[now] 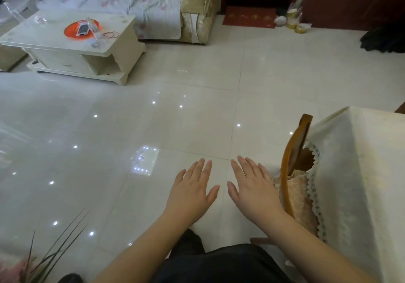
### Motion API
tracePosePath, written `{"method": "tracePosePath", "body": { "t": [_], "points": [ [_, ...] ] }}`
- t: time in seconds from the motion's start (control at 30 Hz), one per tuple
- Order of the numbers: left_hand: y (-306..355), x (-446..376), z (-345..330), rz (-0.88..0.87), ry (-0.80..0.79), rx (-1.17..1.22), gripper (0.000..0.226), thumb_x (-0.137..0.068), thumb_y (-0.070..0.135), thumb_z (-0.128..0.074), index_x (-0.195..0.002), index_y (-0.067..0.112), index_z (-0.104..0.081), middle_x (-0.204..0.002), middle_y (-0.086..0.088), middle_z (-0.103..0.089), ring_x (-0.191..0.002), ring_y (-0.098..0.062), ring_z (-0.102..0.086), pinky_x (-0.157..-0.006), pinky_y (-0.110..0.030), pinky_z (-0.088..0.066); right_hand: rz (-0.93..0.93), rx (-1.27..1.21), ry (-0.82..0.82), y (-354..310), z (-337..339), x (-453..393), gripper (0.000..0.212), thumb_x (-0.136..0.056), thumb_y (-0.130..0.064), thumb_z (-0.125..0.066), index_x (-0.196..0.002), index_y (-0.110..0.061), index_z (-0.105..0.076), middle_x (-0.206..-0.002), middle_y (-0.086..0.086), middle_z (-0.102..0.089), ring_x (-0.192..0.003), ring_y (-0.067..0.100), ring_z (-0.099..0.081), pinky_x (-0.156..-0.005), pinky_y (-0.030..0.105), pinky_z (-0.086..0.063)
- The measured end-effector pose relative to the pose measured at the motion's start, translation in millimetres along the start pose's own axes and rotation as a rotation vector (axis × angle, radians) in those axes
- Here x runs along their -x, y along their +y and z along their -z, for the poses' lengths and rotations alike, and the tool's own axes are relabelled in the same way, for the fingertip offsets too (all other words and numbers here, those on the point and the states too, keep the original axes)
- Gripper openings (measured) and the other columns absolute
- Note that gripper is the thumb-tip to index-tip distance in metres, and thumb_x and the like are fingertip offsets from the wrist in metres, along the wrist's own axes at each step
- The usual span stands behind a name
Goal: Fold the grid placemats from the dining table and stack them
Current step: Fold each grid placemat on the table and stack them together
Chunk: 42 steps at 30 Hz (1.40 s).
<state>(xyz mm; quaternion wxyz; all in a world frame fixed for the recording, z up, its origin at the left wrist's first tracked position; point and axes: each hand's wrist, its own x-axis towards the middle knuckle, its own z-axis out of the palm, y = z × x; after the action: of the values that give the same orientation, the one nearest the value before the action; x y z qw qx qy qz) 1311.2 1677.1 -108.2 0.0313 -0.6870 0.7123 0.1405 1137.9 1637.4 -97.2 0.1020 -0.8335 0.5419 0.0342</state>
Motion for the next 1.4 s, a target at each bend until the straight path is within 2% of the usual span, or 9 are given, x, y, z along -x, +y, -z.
{"method": "tracePosePath", "body": {
  "t": [0.1, 0.37, 0.53, 0.6, 0.7, 0.9, 1.1, 1.3, 1.4],
  "points": [
    [-40, -25, 16, -0.033, 0.007, 0.010, 0.069, -0.099, 0.058, -0.015, -0.155, 0.025, 0.006, -0.165, 0.001, 0.002, -0.151, -0.016, -0.001, -0.123, -0.039, -0.008, -0.018, -0.024, 0.013, -26, 7, -40, 0.061, -0.101, -0.049, -0.027, -0.155, -0.020, -0.018, -0.162, 0.004, -0.017, -0.149, 0.022, -0.015, -0.115, 0.036, 0.004],
    [-114, -94, 49, -0.056, -0.034, 0.005, 0.063, -0.102, 0.051, -0.016, -0.156, 0.025, 0.003, -0.164, 0.000, -0.007, -0.151, -0.020, -0.008, -0.121, -0.042, -0.016, -0.078, -0.030, -0.019, -69, 32, -117, 0.059, -0.102, -0.047, -0.025, -0.155, -0.022, -0.016, -0.162, 0.003, -0.016, -0.148, 0.022, -0.017, -0.120, 0.040, -0.008],
    [-114, -148, 63, -0.130, 0.004, 0.004, 0.073, -0.090, 0.051, 0.001, -0.156, 0.022, -0.011, -0.161, -0.004, -0.024, -0.147, -0.024, -0.023, -0.115, -0.042, -0.025, -0.192, -0.002, -0.017, -54, 37, -152, 0.060, -0.093, -0.047, -0.027, -0.140, -0.016, -0.050, -0.143, 0.007, -0.052, -0.129, 0.026, -0.052, -0.108, 0.044, -0.038],
    [-107, -174, 66, -0.164, -0.019, -0.008, 0.063, -0.099, 0.047, -0.011, -0.156, 0.023, -0.007, -0.163, -0.003, -0.018, -0.149, -0.022, -0.018, -0.117, -0.041, -0.021, -0.208, -0.022, -0.033, -40, 37, -165, 0.059, -0.096, -0.045, -0.027, -0.145, -0.017, -0.044, -0.150, 0.007, -0.044, -0.135, 0.026, -0.045, -0.112, 0.043, -0.032],
    [-92, -217, 75, -0.217, -0.038, -0.042, 0.060, -0.103, 0.044, -0.021, -0.156, 0.024, -0.003, -0.163, -0.001, -0.014, -0.149, -0.021, -0.014, -0.118, -0.041, -0.021, -0.219, -0.061, -0.060, -13, 37, -192, 0.059, -0.102, -0.047, -0.026, -0.154, -0.021, -0.018, -0.161, 0.003, -0.019, -0.147, 0.022, -0.021, -0.119, 0.039, -0.010],
    [-61, -313, 90, -0.275, -0.081, -0.168, 0.059, -0.102, 0.043, -0.022, -0.156, 0.023, -0.007, -0.162, -0.001, -0.020, -0.148, -0.022, -0.018, -0.115, -0.042, -0.028, -0.306, -0.120, -0.035, 52, 43, -259, 0.058, -0.102, -0.046, -0.026, -0.154, -0.020, -0.020, -0.160, 0.004, -0.024, -0.145, 0.022, -0.024, -0.119, 0.040, -0.012],
    [-15, -388, 115, -0.327, -0.104, -0.198, 0.060, -0.102, 0.046, -0.021, -0.156, 0.023, -0.006, -0.162, -0.002, -0.018, -0.148, -0.025, -0.017, -0.115, -0.044, -0.026, -0.371, -0.150, -0.045, 116, 70, -310, 0.058, -0.102, -0.048, -0.023, -0.153, -0.021, -0.021, -0.160, 0.002, -0.024, -0.145, 0.021, -0.023, -0.119, 0.040, -0.011],
    [14, -468, 144, -0.389, -0.046, -0.190, 0.060, -0.102, 0.045, -0.023, -0.156, 0.022, -0.010, -0.161, -0.002, -0.022, -0.147, -0.023, -0.020, -0.114, -0.043, -0.028, -0.464, -0.176, -0.018, 170, 93, -352, 0.058, -0.102, -0.050, -0.021, -0.153, -0.023, -0.021, -0.160, 0.001, -0.024, -0.146, 0.020, -0.021, -0.119, 0.039, -0.010],
    [24, -509, 150, -0.429, -0.081, -0.199, 0.060, -0.102, 0.045, -0.022, -0.156, 0.022, -0.008, -0.162, -0.003, -0.019, -0.148, -0.022, -0.019, -0.116, -0.043, -0.026, -0.505, -0.176, -0.017, 197, 100, -379, 0.058, -0.102, -0.050, -0.021, -0.153, -0.023, -0.022, -0.159, 0.001, -0.025, -0.145, 0.020, -0.023, -0.119, 0.039, -0.011]
  ]
}}
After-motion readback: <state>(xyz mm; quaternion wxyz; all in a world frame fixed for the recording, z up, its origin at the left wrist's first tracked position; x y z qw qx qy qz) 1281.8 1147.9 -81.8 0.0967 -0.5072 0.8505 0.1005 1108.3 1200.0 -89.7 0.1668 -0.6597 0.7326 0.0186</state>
